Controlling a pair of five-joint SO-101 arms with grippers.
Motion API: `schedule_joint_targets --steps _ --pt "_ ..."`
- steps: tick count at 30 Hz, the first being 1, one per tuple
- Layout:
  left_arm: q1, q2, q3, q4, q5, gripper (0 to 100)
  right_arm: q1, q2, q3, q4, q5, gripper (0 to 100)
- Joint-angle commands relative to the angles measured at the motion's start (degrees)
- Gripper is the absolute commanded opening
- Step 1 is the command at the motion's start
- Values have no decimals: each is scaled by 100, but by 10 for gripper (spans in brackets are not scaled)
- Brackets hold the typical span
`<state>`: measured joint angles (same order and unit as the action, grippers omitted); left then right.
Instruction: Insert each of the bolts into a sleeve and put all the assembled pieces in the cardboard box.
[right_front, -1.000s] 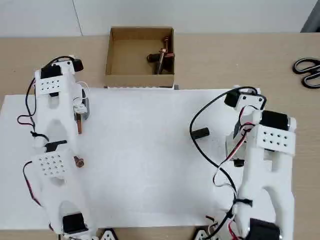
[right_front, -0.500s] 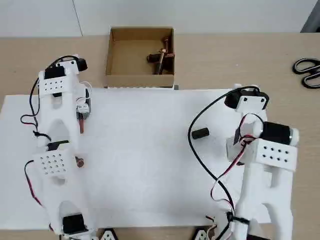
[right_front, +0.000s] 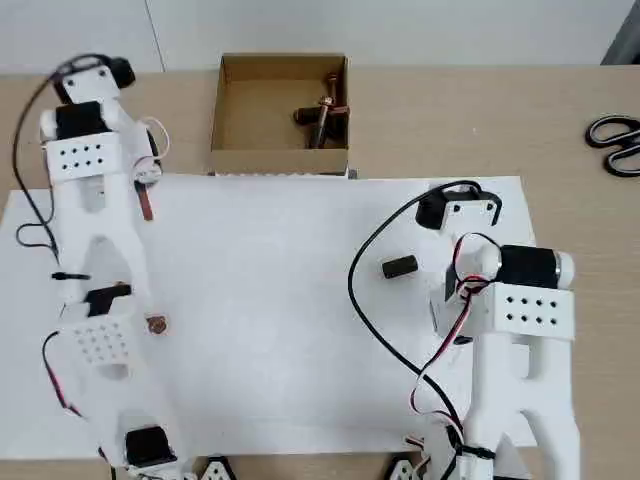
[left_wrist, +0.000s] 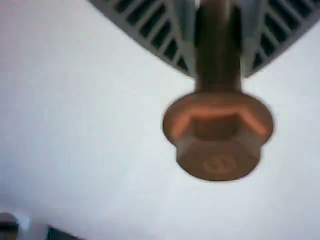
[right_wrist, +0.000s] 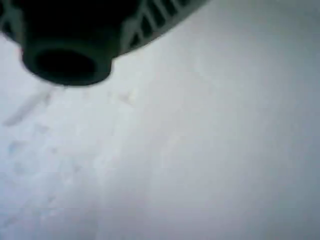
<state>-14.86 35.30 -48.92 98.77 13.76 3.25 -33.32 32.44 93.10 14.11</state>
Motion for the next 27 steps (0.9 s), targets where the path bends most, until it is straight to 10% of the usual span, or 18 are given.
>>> schedule_joint_targets --steps 1,18,27 --pt "132 -1354 224 176 -18 6 -31 -207 -53 57 18 4" --pt "1213 -7481 5789 -44 -1213 6 -119 -3424 985 -1182 -9 3" --pt "1213 -10233 8822 -1442 -1196 6 -1367 -5015 2558 -1912 -598 3"
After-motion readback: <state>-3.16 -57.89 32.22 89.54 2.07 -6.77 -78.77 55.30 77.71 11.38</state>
